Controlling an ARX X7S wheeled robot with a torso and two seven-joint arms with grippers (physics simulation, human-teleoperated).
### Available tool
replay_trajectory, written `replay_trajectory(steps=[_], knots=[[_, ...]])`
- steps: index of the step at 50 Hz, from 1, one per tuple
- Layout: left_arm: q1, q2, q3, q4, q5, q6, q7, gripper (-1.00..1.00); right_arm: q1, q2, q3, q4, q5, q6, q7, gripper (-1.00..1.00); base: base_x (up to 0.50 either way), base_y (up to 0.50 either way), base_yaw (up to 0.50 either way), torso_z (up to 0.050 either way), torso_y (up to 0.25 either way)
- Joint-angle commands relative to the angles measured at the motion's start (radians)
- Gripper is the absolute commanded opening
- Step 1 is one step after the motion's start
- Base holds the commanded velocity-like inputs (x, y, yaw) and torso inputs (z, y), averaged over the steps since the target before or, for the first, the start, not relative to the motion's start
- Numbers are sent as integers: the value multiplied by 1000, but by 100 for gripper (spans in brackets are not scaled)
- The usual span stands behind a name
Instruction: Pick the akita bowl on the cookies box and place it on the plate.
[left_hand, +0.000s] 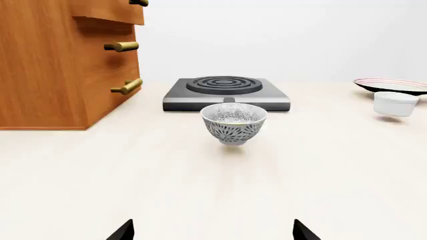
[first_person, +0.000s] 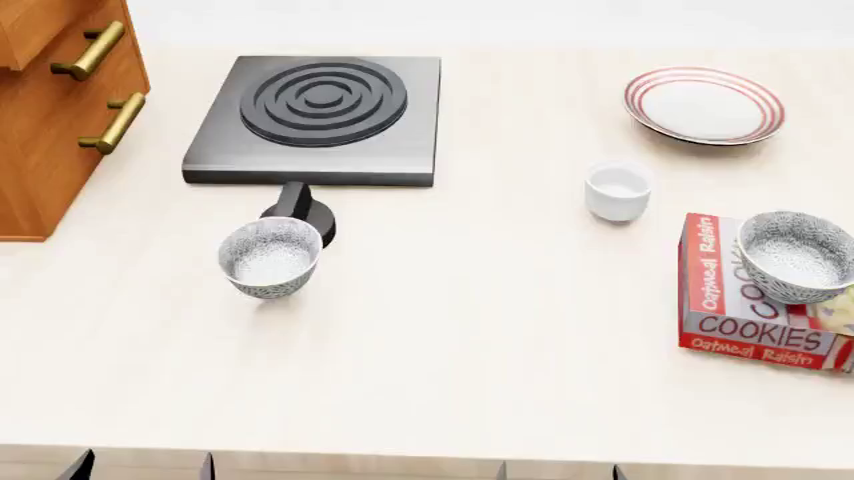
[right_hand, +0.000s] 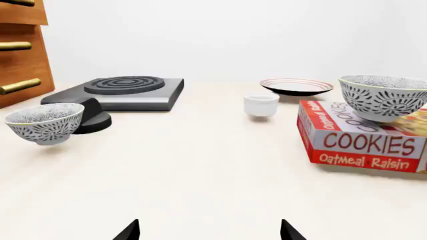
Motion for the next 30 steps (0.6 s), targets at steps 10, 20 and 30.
replay_trajectory(steps=[10, 20, 30], knots=[[-10, -43, 49, -7, -48, -17, -48, 100, -6, 45, -56, -4, 22, -32, 70, 100, 0, 0, 0, 0, 0], [-23, -55, 53, 12, -72, -22, -87, 100, -13, 64, -70, -32, 21, -80, 108, 100, 0, 0, 0, 0, 0], [-12, -91, 32, 309, -131, -108, -112, 100, -38, 91, -43, -288, 26, -8, 157, 100, 355, 0, 0, 0, 0]])
